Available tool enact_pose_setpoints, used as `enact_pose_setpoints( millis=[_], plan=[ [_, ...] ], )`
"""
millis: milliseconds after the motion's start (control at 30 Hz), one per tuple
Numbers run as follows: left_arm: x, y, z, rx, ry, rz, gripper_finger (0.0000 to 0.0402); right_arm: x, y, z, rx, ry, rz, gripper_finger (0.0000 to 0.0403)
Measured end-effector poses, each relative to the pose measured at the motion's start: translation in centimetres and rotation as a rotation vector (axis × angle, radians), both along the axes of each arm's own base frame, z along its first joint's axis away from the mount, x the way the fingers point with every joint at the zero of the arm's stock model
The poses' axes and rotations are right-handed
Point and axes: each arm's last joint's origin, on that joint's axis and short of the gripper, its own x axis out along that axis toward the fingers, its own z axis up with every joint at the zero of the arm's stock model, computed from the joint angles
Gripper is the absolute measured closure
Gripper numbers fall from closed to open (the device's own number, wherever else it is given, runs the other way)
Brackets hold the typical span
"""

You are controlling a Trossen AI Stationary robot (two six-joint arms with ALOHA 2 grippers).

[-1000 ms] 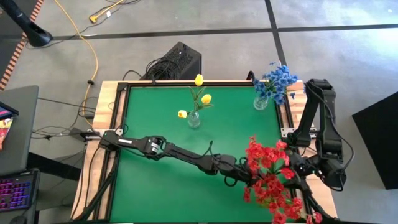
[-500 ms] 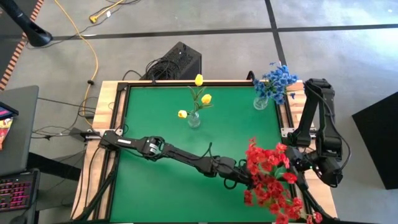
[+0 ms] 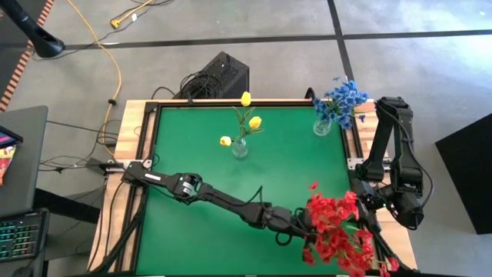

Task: Sort flowers into vase by color
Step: Put the red flowers into the yellow vase

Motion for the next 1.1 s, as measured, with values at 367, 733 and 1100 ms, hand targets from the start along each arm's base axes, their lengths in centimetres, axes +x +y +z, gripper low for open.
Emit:
enact_pose_setpoints(
  millis=[367, 733, 1100],
  plan=[
    [0.2, 0.6, -0.5, -0.032, 0.056, 0.109, 0.0401, 0.0, 0.0, 0.0, -0.001, -0.006, -0.005, 0.0097],
    [-0.1, 0.2, -0.8, -0.186, -0.005, 0.074, 0.0401, 0.1, 0.0, 0.1, 0.003, -0.027, -0.025, 0.0097],
    [-0.2, -1.3, -2.1, -0.225, -0.04, 0.045, 0.0401, 0.1, 0.0, 0.1, 0.011, -0.027, -0.025, 0.0097]
  ],
)
